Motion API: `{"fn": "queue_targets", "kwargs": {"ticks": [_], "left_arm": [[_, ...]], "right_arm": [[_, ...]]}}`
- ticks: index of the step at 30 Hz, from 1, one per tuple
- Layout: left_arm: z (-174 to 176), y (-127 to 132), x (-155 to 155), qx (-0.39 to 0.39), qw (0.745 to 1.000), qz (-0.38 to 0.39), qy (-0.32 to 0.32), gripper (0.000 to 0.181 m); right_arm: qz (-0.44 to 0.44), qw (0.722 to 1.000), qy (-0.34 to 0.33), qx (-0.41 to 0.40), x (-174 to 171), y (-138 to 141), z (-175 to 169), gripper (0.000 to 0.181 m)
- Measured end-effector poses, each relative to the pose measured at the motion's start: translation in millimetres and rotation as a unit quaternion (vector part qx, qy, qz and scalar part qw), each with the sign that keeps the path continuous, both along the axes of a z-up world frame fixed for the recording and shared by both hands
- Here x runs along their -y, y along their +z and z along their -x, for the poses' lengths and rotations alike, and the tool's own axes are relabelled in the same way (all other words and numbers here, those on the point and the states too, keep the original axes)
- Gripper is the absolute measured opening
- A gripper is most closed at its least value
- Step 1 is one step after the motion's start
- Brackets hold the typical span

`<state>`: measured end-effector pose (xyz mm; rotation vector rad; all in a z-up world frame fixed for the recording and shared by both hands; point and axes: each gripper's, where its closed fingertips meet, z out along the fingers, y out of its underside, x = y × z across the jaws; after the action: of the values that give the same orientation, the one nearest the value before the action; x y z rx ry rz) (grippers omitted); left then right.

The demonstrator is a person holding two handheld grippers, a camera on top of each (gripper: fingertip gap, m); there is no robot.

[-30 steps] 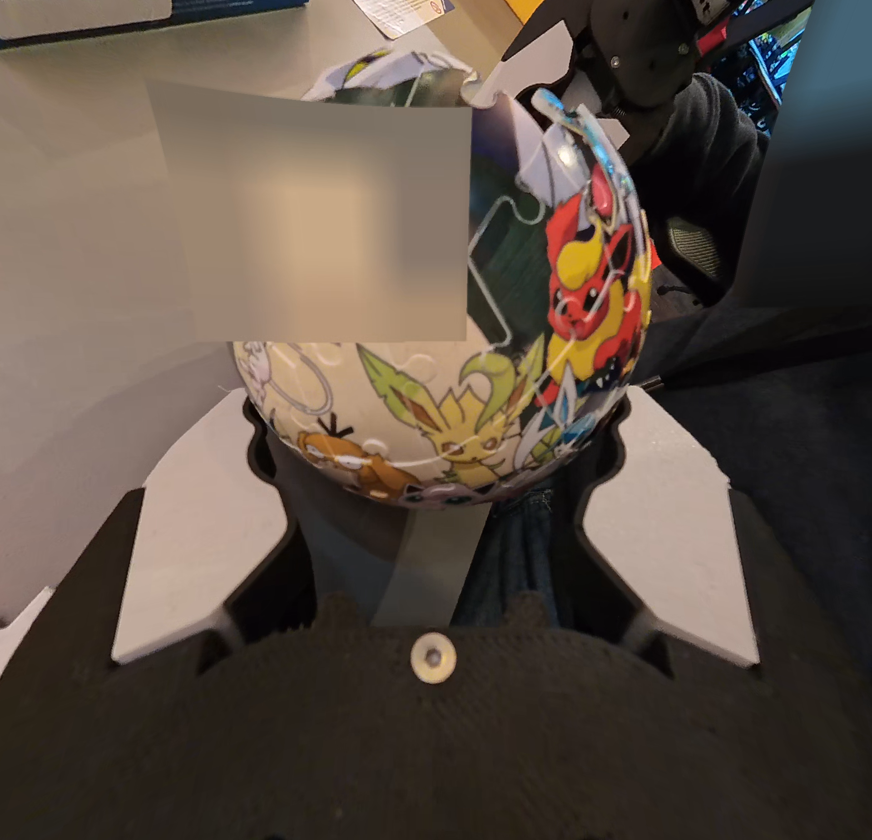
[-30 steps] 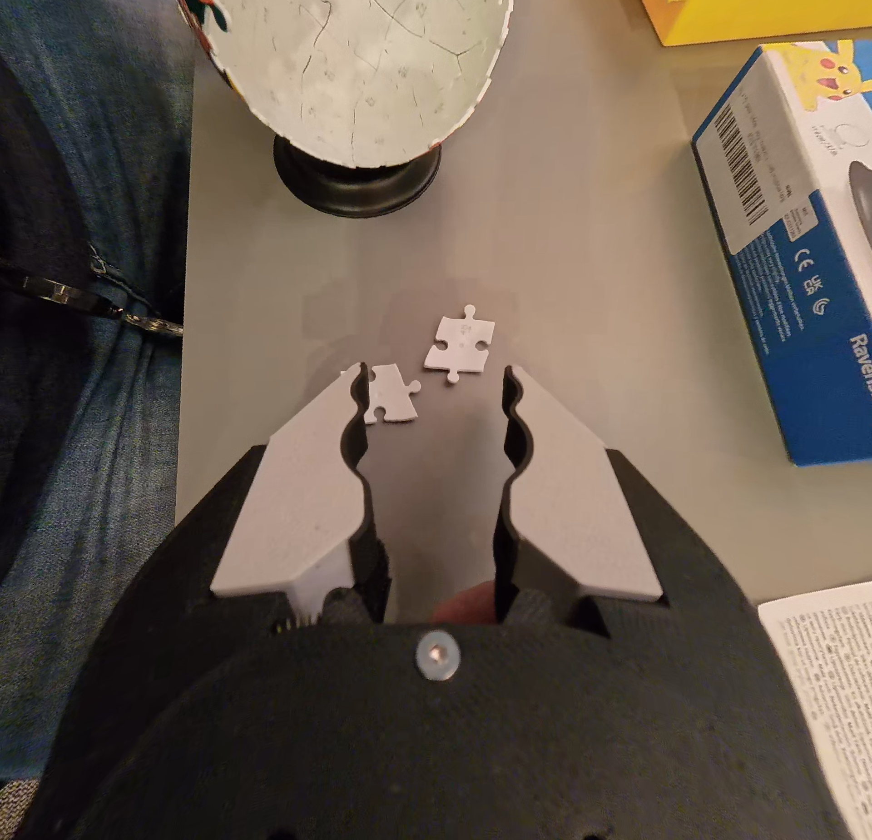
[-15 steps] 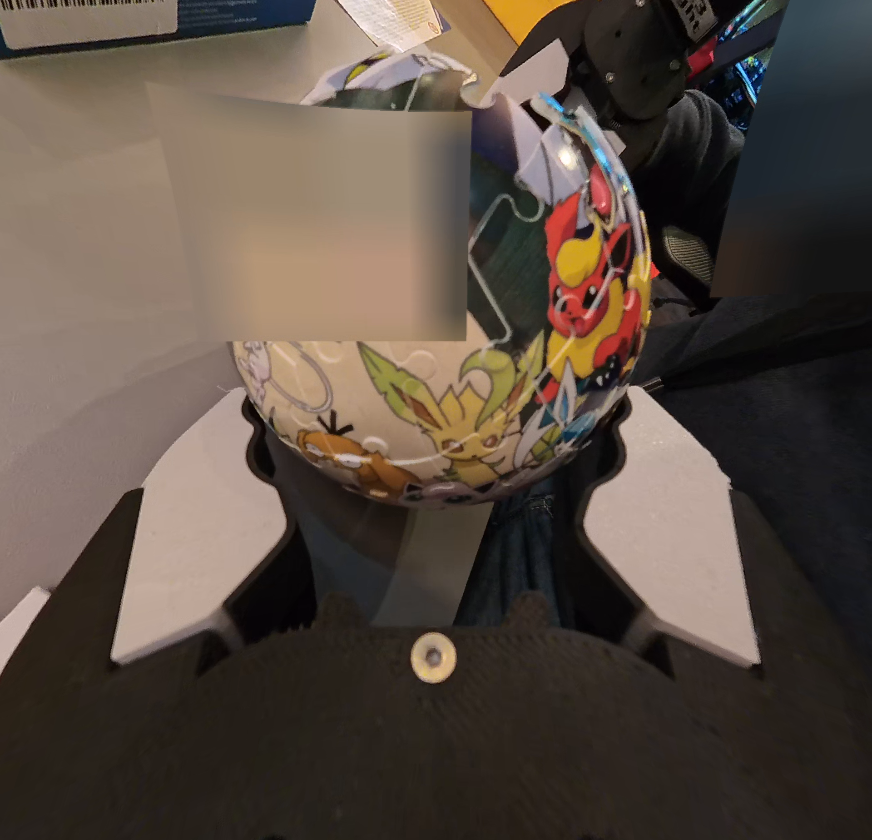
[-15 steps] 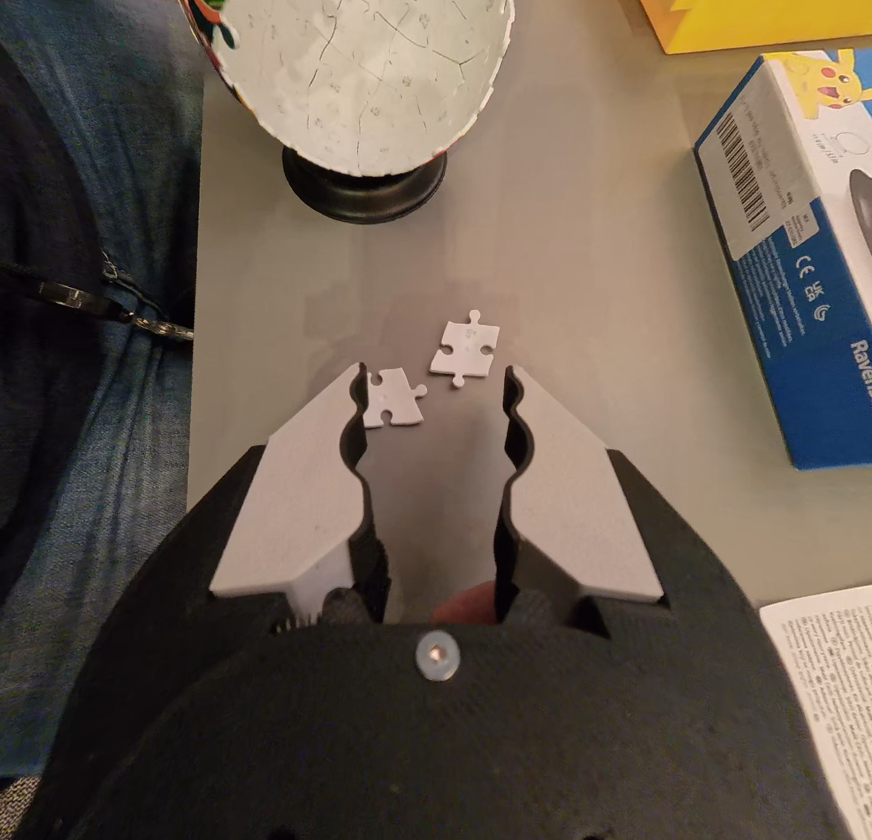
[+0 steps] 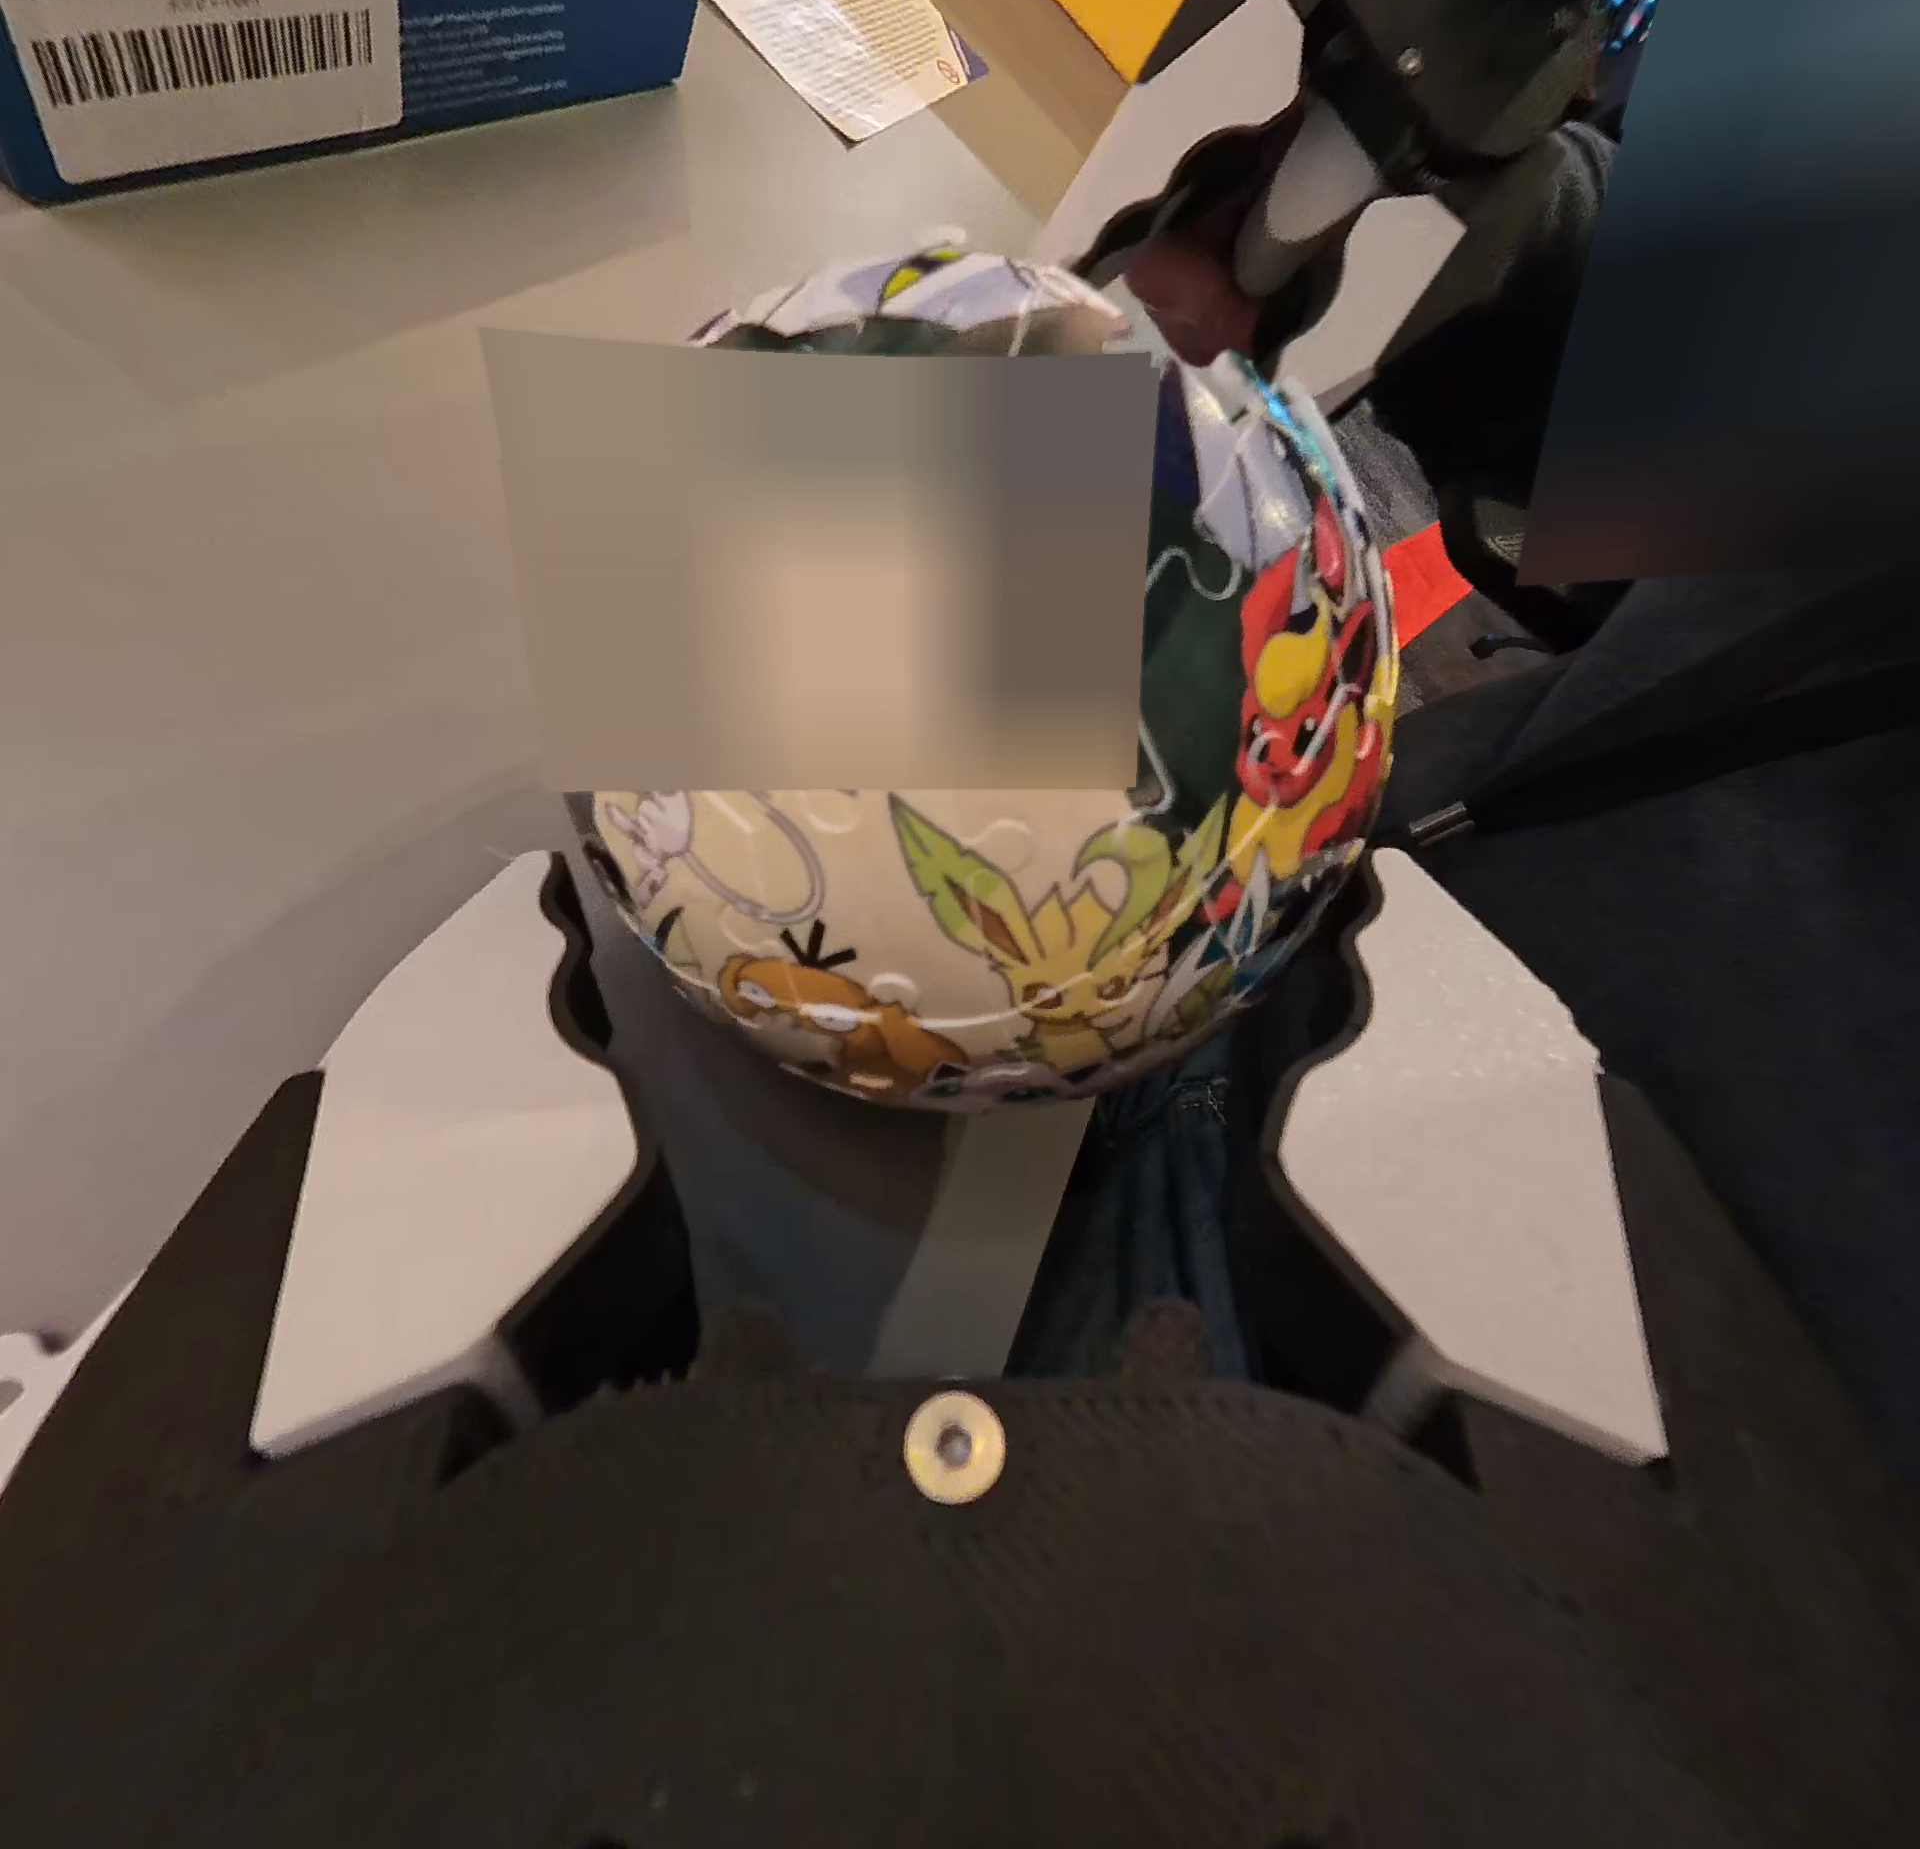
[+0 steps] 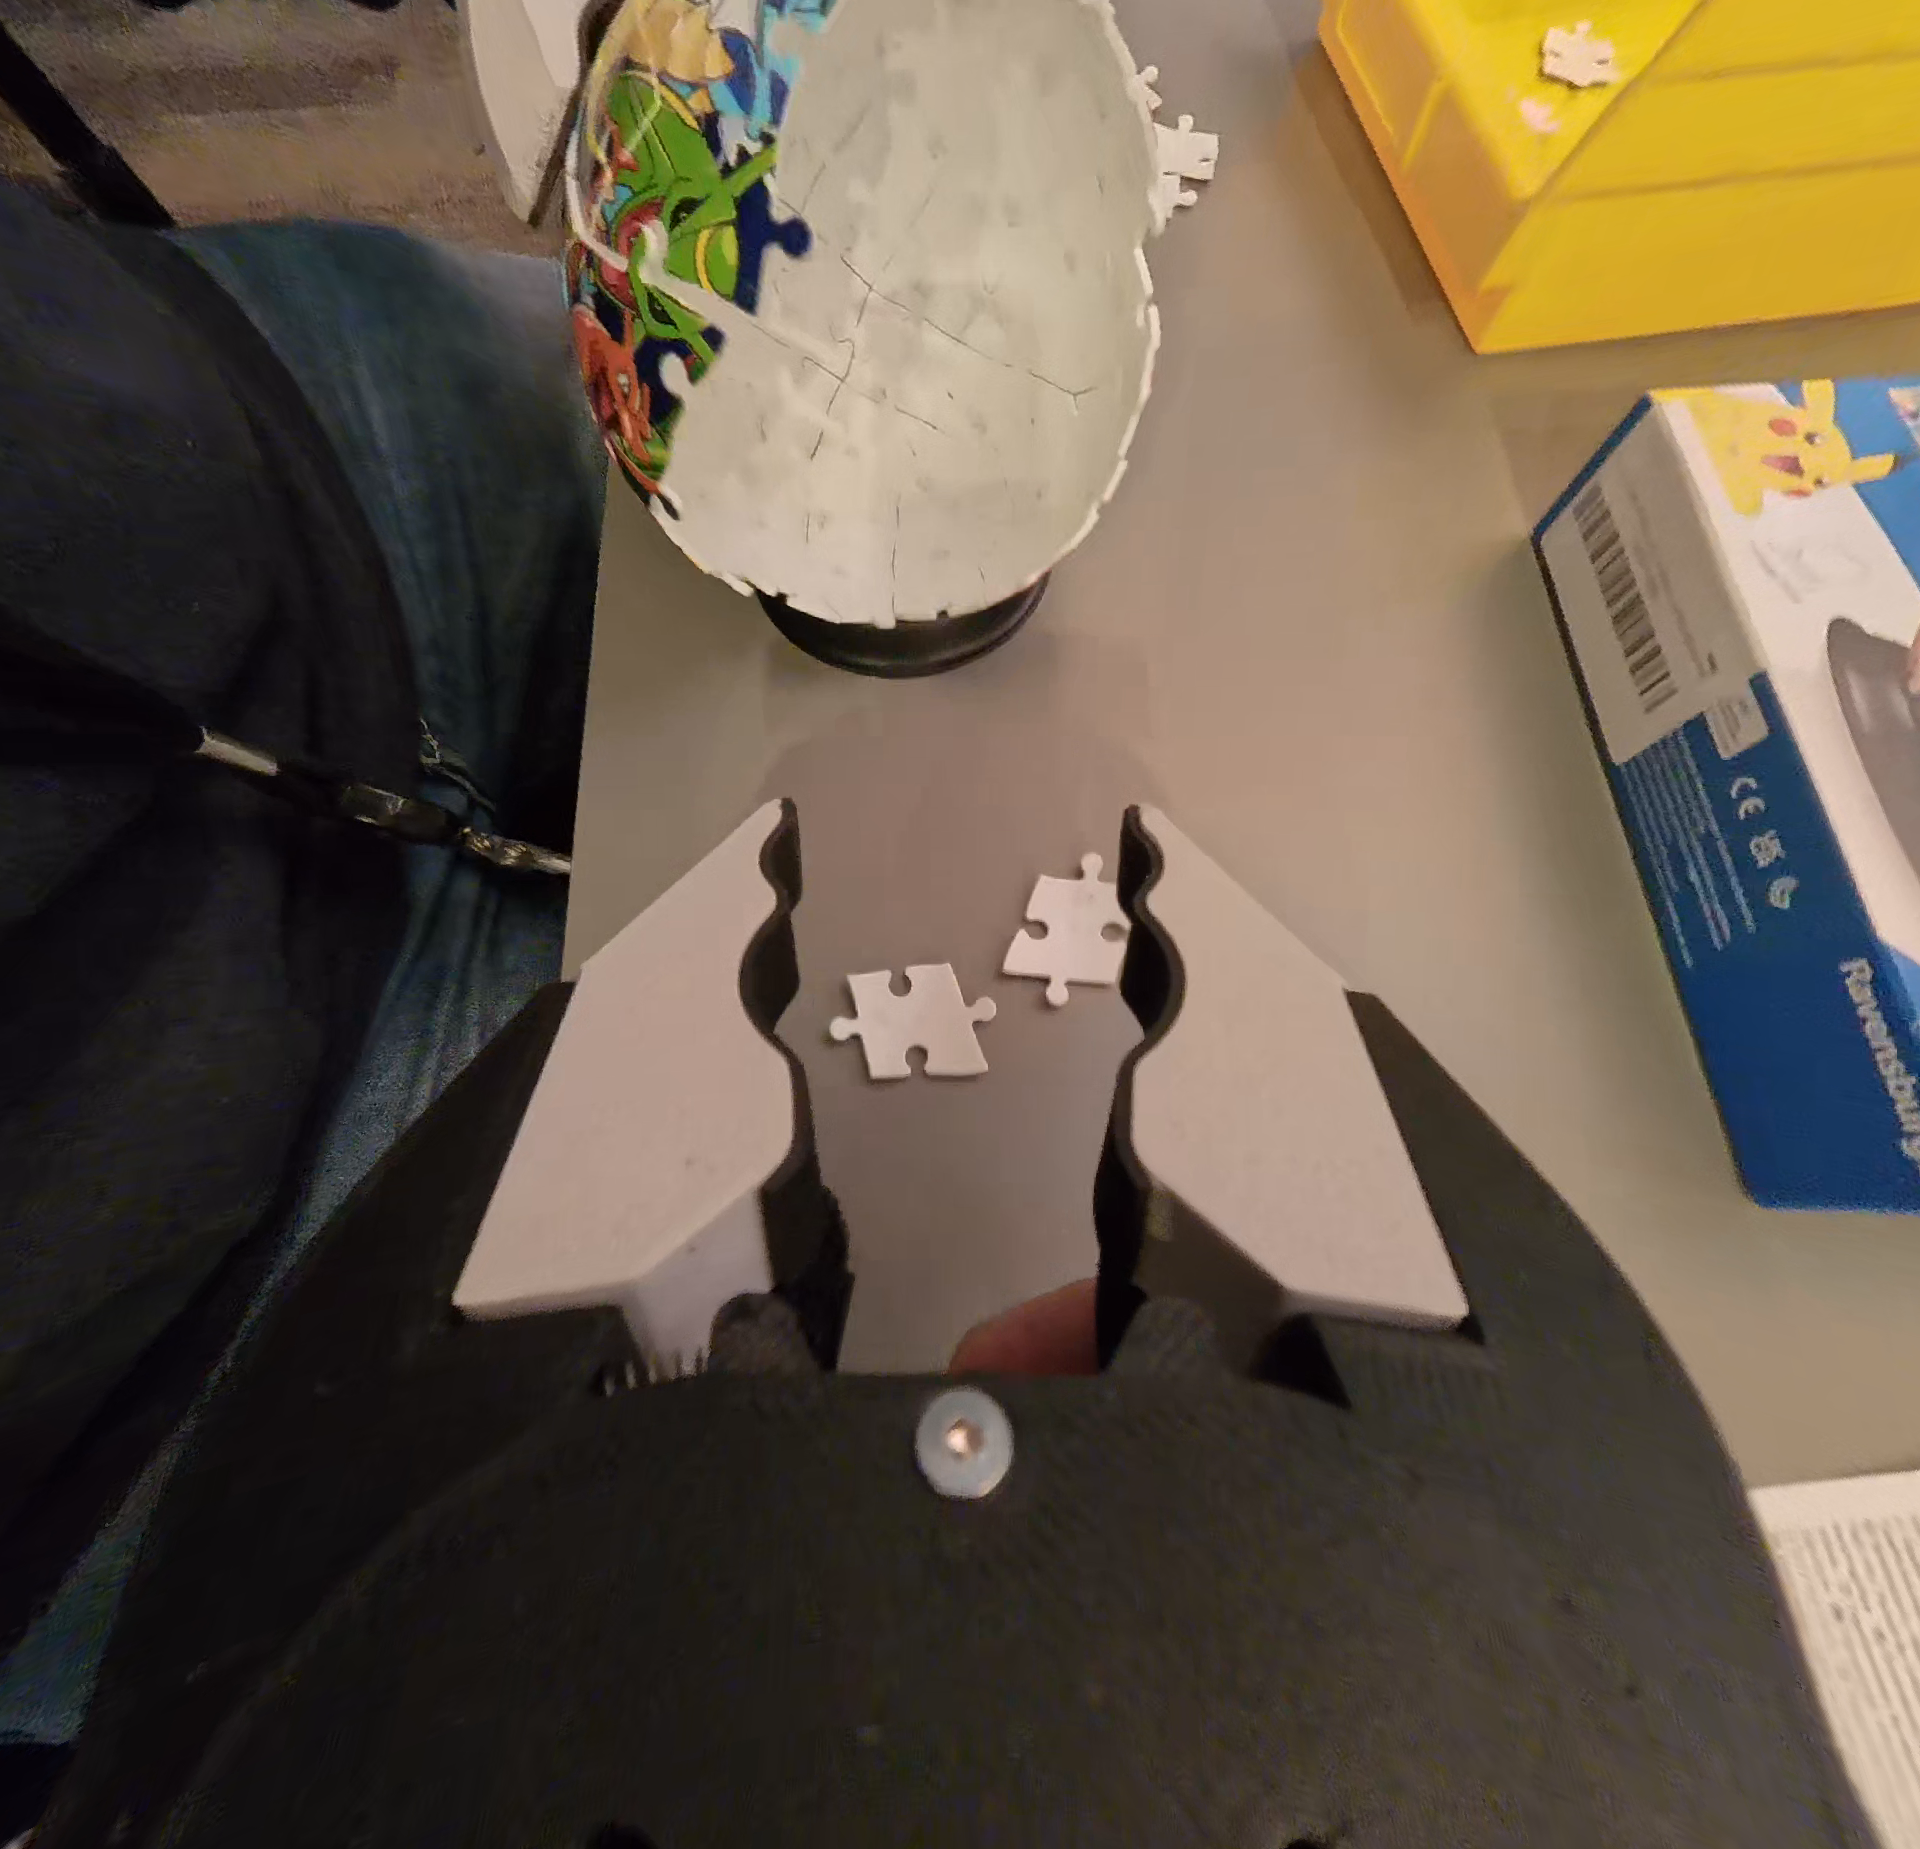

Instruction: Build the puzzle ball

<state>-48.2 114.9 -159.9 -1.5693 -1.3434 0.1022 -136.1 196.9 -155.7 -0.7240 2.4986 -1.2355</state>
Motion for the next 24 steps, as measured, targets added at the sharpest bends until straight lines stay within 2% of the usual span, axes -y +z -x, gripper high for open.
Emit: {"fn": "queue_targets", "kwargs": {"ticks": [8, 17, 24], "left_arm": [[-3.6, -0.6, 2.3, 0.000, 1.000, 0.006, 0.000, 0.131], [-6.1, 2.6, 2.8, -0.006, 1.000, 0.014, 0.005, 0.132], [-8.2, 8.9, 5.4, -0.018, 0.999, 0.030, 0.015, 0.132]], "right_arm": [[0.001, 1.000, 0.005, 0.000, 3.9, 3.4, -3.7, 0.060], [0.001, 0.999, 0.025, 0.041, 3.5, 10.5, -21.5, 0.058], [-0.004, 0.987, 0.057, 0.153, 8.2, 30.0, -54.5, 0.048]]}}
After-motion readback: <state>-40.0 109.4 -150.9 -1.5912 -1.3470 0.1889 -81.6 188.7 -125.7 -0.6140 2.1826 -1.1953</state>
